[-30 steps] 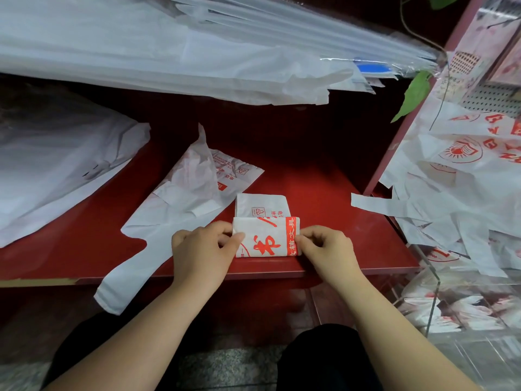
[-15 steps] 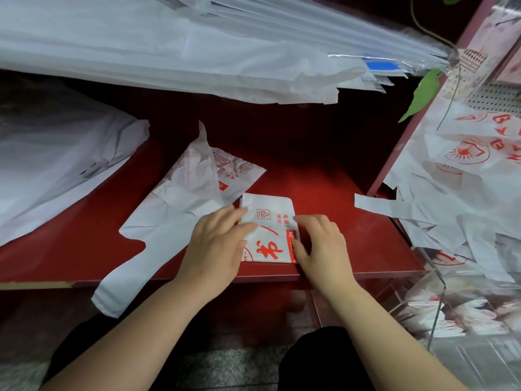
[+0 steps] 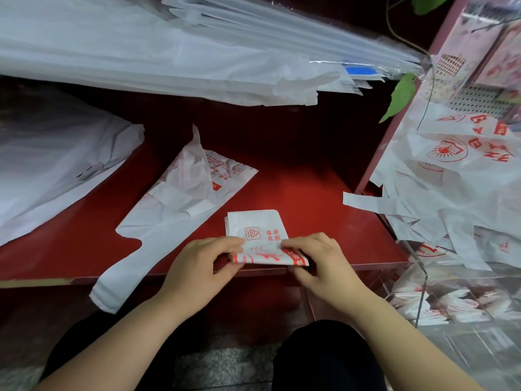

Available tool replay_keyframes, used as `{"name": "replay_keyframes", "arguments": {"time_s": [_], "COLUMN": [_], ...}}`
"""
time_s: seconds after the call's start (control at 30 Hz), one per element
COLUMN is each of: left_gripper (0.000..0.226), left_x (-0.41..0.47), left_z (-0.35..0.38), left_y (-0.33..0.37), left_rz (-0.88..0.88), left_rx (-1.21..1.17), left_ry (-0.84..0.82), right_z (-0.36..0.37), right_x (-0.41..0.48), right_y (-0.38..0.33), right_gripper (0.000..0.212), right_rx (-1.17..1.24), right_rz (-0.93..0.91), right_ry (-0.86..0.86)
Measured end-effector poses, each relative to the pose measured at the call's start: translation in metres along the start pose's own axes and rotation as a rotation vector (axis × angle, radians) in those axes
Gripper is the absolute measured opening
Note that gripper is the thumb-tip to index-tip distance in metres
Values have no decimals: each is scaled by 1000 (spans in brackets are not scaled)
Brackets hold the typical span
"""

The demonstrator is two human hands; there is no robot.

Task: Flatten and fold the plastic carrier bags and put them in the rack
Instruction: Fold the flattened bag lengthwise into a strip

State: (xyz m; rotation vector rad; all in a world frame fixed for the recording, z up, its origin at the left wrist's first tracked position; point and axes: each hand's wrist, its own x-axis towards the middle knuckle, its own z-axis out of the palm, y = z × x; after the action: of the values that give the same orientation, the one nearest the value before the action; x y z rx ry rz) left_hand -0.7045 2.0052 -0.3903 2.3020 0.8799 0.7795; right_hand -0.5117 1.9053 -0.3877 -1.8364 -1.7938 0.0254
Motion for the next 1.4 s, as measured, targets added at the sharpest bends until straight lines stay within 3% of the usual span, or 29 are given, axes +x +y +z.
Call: {"name": "replay_keyframes", "arguments": {"time_s": [0.1, 0.27, 0.6, 0.7, 0.8, 0.9, 1.0, 1.07, 1.13, 1.23, 1.3, 1.4], "left_gripper": [23, 40, 46, 47, 41, 43, 71, 64, 53, 42, 32, 29], "left_x": [11, 37, 44, 41, 42, 35, 24, 14, 7, 2, -1, -7], "left_z": [-1, 2, 10, 12, 13, 6, -2, -4, -6, -8, -11, -14], "left_y": [6, 6, 8, 6, -1, -2, -7, -12, -19, -23, -23, -10], "left_rz": [-186, -330, -275, -170, 122, 242, 219, 300, 377, 398, 401, 264], "left_rx": [-207, -203, 205, 357, 383, 432, 407, 505, 465, 353, 302, 91], "left_ry": [-21, 65, 141, 146, 118, -173, -323, -310, -240, -141, -66, -9], "right_z": [1, 5, 14, 20, 21, 24, 27, 27, 20, 16, 15, 14], "right_x": [12, 37, 67, 68, 66, 62, 54, 46, 39, 27, 20, 9], "right_y": [1, 0, -13, -17, -20, -16, -15, -12, -16, -20, -22, -21], "right_gripper": [39, 18, 30, 30, 32, 28, 32, 43, 63, 84, 80, 52], "right_rx": [134, 320, -92, -217, -271, -234, -195, -160, -74, -46, -46, 8], "right_rz": [170, 371, 591, 553, 531, 436, 170, 43, 37, 0, -17, -46], "right_ry": [-1, 49, 26, 34, 55, 138, 160, 6, -152, -203, -204, -130]}}
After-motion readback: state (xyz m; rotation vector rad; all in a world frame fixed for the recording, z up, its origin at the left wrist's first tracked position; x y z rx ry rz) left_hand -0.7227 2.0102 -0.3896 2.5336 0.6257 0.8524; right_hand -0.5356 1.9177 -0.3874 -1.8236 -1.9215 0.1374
